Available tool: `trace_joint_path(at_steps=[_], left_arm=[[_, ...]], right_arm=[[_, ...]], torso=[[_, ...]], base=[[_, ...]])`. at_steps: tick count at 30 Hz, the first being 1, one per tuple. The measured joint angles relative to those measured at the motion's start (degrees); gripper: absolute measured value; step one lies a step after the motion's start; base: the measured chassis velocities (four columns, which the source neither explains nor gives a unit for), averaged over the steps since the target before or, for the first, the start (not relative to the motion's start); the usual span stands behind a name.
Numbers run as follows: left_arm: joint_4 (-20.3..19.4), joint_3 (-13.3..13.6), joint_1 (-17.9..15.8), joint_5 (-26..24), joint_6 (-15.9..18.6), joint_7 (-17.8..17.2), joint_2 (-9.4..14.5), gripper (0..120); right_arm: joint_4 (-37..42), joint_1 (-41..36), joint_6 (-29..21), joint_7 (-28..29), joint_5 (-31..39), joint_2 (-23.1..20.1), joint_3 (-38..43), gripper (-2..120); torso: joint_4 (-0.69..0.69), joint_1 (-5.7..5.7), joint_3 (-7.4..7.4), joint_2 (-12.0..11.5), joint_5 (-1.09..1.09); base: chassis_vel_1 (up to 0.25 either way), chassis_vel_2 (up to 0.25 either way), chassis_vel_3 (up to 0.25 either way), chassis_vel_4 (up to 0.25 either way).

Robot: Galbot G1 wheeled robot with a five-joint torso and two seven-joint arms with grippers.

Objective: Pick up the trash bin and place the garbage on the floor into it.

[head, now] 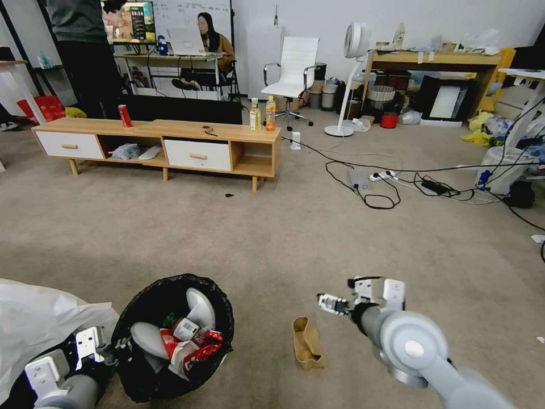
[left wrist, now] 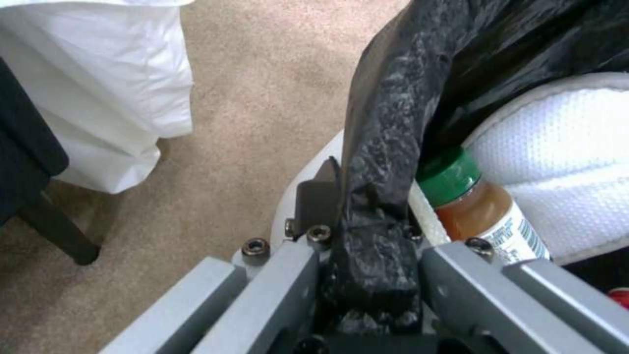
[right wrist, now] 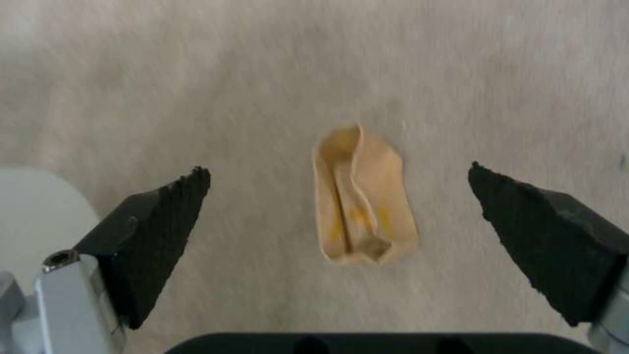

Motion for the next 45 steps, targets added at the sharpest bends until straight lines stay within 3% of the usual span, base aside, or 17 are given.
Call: trace_joint_path(at_steps=[19,35,45], left_arm=[[0.45,0.06,-0.09,0.12,0.02,0.09,-0.18,1],[1.74,0.56,-0.70,0.23,-0.01,0.25,0.09,1],[2.12,0.81,-0.95,0.23,-0.03,0.28,0.29,1]], right_arm=[[-18.58,3.92,0.57,-5.88,-8.05,5.50,-11.07,100],[-35.76,10.86,3.52,-13.27,-14.89,14.05,-16.47,100],[-40.43,11.96,5.07,-15.53,-18.48,16.42,-17.98,100]], torso=[[-0.01,0.00,0.00,0.00,0.00],[0.00,0.00,-0.01,0.00,0.01],[-0.02,0.00,-0.01,0.00,0.00]], base=[[0.000,0.000,0.000,0.000],[0.000,0.000,0.000,0.000],[0.000,0.000,0.000,0.000]])
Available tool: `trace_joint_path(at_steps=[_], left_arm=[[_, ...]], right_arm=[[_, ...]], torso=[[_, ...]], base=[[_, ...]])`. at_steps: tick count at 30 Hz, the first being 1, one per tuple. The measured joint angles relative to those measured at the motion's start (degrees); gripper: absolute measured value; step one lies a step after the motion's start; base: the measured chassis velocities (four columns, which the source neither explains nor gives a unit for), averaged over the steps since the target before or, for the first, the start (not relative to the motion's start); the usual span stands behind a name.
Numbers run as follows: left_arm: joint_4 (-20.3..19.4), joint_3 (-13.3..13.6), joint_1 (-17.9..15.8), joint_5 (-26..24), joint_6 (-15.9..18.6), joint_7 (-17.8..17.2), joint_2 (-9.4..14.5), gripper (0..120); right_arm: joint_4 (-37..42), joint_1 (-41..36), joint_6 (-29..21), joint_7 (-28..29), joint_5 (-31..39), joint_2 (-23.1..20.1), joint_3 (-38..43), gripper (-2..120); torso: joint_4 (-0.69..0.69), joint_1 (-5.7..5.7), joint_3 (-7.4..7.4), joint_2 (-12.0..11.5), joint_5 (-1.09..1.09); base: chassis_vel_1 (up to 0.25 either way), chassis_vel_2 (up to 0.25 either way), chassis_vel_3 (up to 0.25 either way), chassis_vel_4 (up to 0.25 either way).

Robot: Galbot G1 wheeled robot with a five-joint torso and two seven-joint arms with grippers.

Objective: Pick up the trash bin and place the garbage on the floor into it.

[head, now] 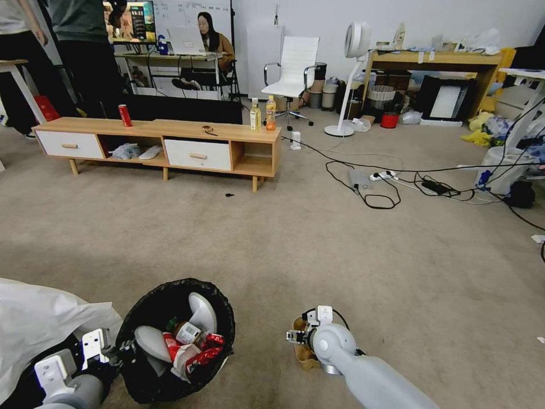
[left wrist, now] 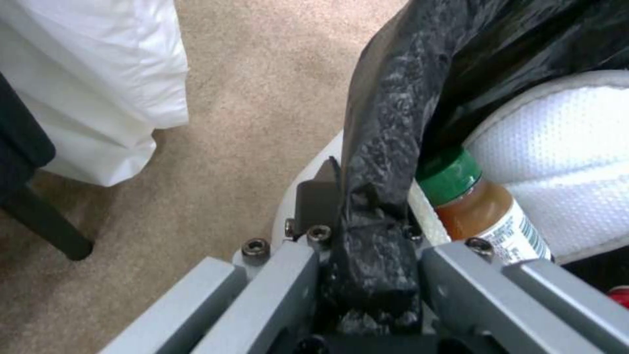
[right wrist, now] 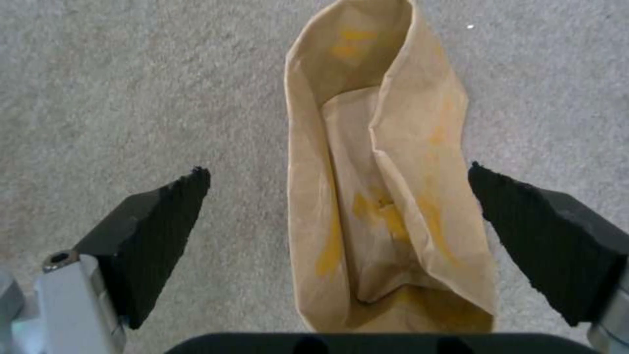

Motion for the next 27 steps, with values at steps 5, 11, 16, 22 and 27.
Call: trace_joint_path(at_steps=[5,11,16,22,27], left_arm=[[0.12,0.18,-0.09,0.00,0.00,0.00,-0.03,1],[0.17,0.31,-0.11,0.06,-0.04,0.03,-0.20,1],[0.17,0.34,-0.01,0.07,-0.10,0.05,-0.32,1],[0.25,0.36,0.02,0.11,-0.16,0.21,-0.39,1],[0.44,0.46,-0.17,0.17,-0.17,0.23,-0.53,1]], right_arm=[[-1.95,0.24,0.56,-0.71,-1.56,0.75,-0.63,100],[-5.00,0.94,1.41,-1.91,-3.52,1.44,-1.72,94],[-7.44,1.18,2.08,-2.80,-5.38,2.29,-2.32,77],[-8.98,1.14,2.60,-3.52,-6.99,2.65,-2.83,51],[-9.04,0.57,2.80,-3.68,-7.65,2.64,-3.09,35]], torso=[[0.01,0.00,0.00,0.00,0.00],[0.01,0.00,0.00,0.00,0.01],[0.01,-0.01,0.00,0.00,0.01],[0.01,0.00,0.00,0.00,0.01],[0.01,0.00,0.00,0.00,0.01]], base=[[0.000,0.000,0.000,0.000],[0.000,0.000,0.000,0.000],[0.000,0.000,0.000,0.000],[0.000,0.000,0.000,0.000],[0.000,0.000,0.000,0.000]])
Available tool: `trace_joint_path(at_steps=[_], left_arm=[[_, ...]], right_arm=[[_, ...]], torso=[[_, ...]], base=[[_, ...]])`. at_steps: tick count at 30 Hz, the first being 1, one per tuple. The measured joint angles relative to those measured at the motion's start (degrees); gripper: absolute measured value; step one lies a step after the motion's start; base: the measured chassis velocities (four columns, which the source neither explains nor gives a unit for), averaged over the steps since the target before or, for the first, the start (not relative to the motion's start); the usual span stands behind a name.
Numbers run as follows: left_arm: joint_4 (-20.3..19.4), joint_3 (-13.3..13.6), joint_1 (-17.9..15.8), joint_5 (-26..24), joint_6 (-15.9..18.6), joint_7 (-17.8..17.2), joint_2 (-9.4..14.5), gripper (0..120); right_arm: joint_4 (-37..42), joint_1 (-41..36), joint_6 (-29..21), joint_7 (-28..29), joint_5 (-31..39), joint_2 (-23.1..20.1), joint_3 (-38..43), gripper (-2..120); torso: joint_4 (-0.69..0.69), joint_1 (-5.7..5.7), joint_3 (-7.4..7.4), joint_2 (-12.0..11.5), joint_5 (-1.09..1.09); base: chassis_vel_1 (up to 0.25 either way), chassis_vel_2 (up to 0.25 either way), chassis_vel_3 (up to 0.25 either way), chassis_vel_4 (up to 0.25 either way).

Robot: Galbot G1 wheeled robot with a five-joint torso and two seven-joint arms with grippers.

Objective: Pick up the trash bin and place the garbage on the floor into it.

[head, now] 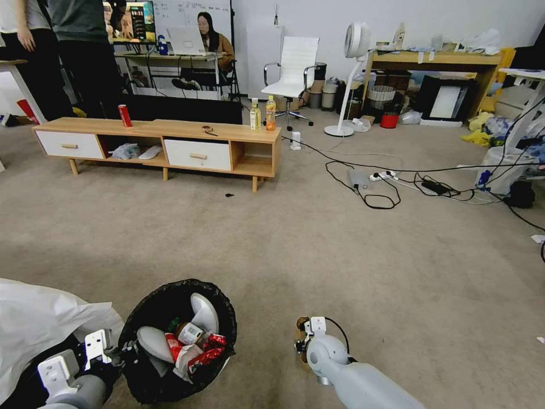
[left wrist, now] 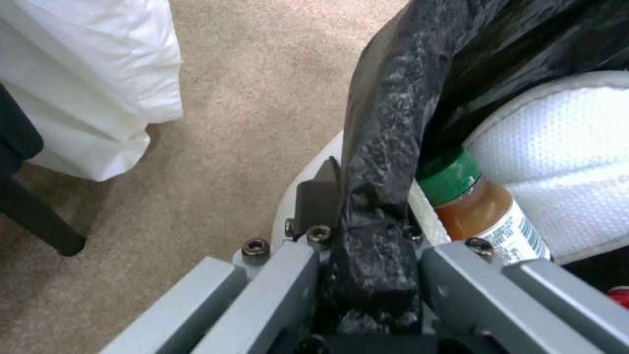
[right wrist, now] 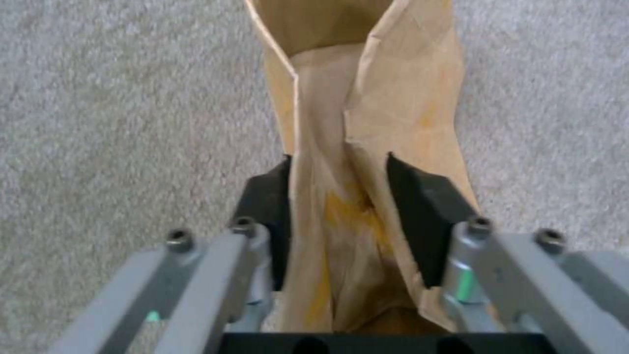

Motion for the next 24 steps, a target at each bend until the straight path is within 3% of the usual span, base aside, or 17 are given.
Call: trace_joint_path(at_steps=[10,17,24], left_arm=[[0.55,0.48,-0.54,0.52,0.00,0.13,-0.95,1],[0.73,0.85,-0.73,0.77,0.00,0.16,-1.26,1],[0.73,0.89,-0.77,0.81,0.07,0.17,-1.09,1]], right_arm=[[-1.57,-0.73,0.71,-0.88,-1.56,-0.24,-0.57,0],[0.72,-1.97,1.27,-1.10,-1.65,-2.10,-0.47,0],[7.15,-2.66,2.20,-0.47,-0.94,-7.11,0.32,0]], torso=[[0.02,0.00,0.00,0.01,0.01],[-0.01,0.00,0.00,0.01,0.00],[-0.02,0.00,0.00,0.01,0.00]], base=[[0.000,0.000,0.000,0.000],[0.000,0.000,0.000,0.000],[0.000,0.000,0.000,0.000]])
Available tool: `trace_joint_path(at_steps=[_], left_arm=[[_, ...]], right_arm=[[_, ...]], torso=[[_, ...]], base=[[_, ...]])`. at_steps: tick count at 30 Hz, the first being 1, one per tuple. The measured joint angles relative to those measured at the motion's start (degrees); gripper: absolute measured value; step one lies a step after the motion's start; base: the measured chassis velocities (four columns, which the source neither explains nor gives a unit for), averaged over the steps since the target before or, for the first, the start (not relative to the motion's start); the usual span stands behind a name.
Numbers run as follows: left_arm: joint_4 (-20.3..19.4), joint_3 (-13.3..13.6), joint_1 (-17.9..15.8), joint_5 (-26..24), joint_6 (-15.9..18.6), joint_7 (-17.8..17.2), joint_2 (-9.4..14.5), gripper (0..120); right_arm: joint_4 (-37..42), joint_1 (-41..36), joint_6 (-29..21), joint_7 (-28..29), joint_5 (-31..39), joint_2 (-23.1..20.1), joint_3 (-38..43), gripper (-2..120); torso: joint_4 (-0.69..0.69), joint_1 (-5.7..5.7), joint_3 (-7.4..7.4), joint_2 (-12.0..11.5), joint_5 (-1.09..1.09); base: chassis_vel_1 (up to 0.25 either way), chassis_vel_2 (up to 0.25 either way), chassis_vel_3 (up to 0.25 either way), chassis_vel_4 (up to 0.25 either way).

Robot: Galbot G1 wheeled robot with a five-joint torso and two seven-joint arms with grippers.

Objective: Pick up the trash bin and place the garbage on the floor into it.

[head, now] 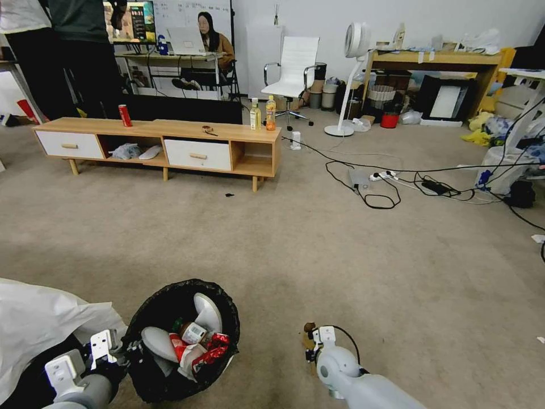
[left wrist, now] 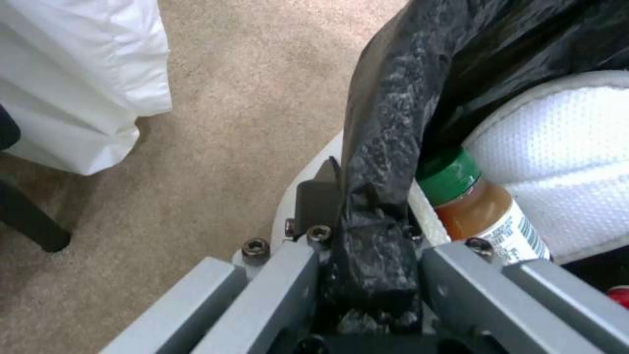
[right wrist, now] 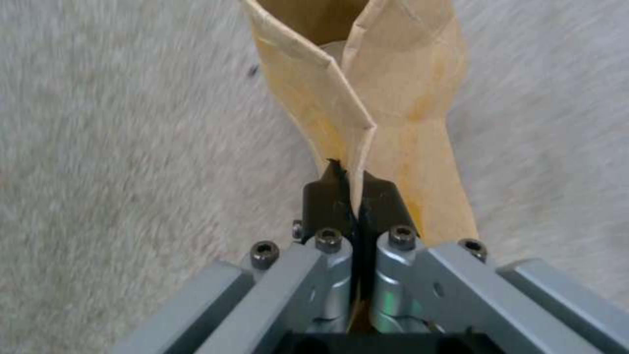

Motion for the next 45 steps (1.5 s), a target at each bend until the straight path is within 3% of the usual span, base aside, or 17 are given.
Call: trace_joint_path(at_steps=[10,12,17,24,34,45], left_arm=[[-0.03,0.03,-0.15,-0.33,0.12,-0.08,0.62,1],[-0.05,0.08,-0.43,-0.71,0.13,-0.24,0.98,1],[0.01,0.39,-0.90,-1.53,0.15,-0.62,1.12,1],[0.41,1.18,-1.75,-2.13,0.20,-1.19,1.72,1],[-0.03,1.59,-2.09,-3.20,0.20,-1.96,3.01,1],[-0.77,1.60,-2.13,-3.46,0.21,-2.17,3.58,1]], right_arm=[[13.92,-1.54,0.76,2.31,0.99,-7.79,3.25,0],[21.03,-2.10,1.28,2.36,0.99,-10.82,5.09,0],[29.22,-2.20,1.94,2.28,1.07,-14.12,7.65,0],[43.43,3.49,4.24,1.39,6.49,-18.02,9.21,0],[54.17,13.24,7.85,-2.48,18.68,-17.70,3.48,0],[54.07,21.76,11.20,-6.37,21.85,-13.58,-7.32,0]], torso=[[0.02,0.00,0.00,0.00,0.01],[0.01,0.00,0.00,0.00,0.02],[0.02,0.00,0.00,0.00,0.01],[0.03,0.00,0.00,-0.01,0.00],[0.01,0.00,0.00,-0.01,-0.01],[0.02,0.00,0.00,-0.01,0.00]], base=[[0.000,0.000,0.000,0.000],[0.000,0.000,0.000,0.000],[0.000,0.000,0.000,0.000],[0.000,0.000,0.000,0.000],[0.000,0.000,0.000,0.000],[0.000,0.000,0.000,0.000]])
